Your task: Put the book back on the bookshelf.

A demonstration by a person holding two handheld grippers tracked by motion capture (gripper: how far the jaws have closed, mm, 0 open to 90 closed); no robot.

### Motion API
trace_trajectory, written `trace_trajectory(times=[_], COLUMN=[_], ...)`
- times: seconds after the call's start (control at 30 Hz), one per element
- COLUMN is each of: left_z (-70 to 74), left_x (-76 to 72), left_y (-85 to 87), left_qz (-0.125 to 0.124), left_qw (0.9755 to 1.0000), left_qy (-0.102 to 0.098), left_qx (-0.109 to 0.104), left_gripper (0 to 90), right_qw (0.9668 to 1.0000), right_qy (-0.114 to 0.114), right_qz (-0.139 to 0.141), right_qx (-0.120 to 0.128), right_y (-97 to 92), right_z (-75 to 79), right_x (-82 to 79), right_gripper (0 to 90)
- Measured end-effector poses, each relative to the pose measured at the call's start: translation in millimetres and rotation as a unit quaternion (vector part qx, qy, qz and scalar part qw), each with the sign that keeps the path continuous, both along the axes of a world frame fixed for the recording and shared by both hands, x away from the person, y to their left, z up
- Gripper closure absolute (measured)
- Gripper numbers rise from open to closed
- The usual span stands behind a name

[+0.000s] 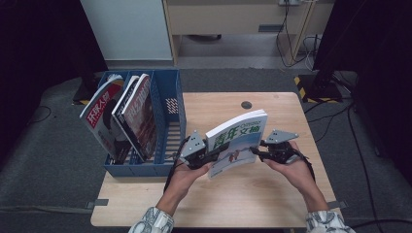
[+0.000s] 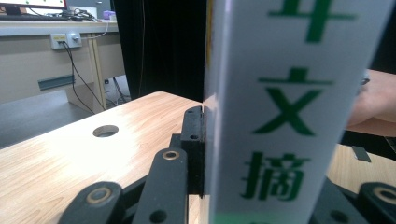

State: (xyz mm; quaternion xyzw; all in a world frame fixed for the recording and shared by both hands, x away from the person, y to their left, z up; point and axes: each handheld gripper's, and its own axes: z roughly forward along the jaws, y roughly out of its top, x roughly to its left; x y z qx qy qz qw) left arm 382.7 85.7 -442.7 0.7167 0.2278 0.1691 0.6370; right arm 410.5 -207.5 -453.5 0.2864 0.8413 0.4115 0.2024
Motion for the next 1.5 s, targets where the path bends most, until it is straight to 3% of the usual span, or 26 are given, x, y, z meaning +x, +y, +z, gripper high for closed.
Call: trace_trajectory(times=[0.27, 0.43, 0.63, 0.83, 0.97, 1.17, 1.27, 1.5], left_z=[-0.2, -0.4, -0.4, -0.2, 0.2, -0.3, -0.9, -2.8], left_x=[-1.6, -1.6, -1.7, -1.2, 0.5, 6.9, 11.2, 13.6], left_y=[-0.4, -0.4, -0.4, -0.1, 0.7, 4.6, 7.1, 7.9], left_qz=[-0.005, -0.005, -0.007, -0.009, -0.011, -0.009, -0.011, -0.015], left_qw=[1.0, 1.0, 1.0, 1.0, 0.9999, 1.0, 0.9999, 0.9998], left_qy=[-0.002, -0.003, -0.003, -0.003, -0.003, 0.0, 0.001, -0.002], left_qx=[0.001, 0.0, 0.0, 0.001, 0.003, -0.001, -0.005, -0.014], left_gripper=[73.7, 73.7, 73.7, 73.7, 73.7, 73.7, 73.7, 73.3], right_qw=[0.9998, 0.9996, 0.9992, 0.9989, 0.9989, 0.9991, 0.9991, 0.9996], right_qy=[0.002, 0.001, 0.004, 0.003, -0.009, 0.001, 0.002, 0.007], right_qz=[0.001, 0.02, 0.036, 0.041, 0.03, 0.014, 0.012, 0.022], right_qx=[-0.018, -0.022, -0.019, -0.02, -0.036, -0.039, -0.04, -0.016], right_y=[2.7, 6.4, 7.0, 6.5, 3.5, 1.0, 0.6, -6.4], right_z=[-5.5, -13.2, -18.4, -18.7, -16.4, -11.4, -10.5, -12.9], right_x=[5.1, 11.0, 16.0, 16.0, 13.0, 7.5, 3.7, -3.5], right_gripper=[53.1, 41.8, 35.8, 41.1, 55.8, 67.8, 70.5, 73.0])
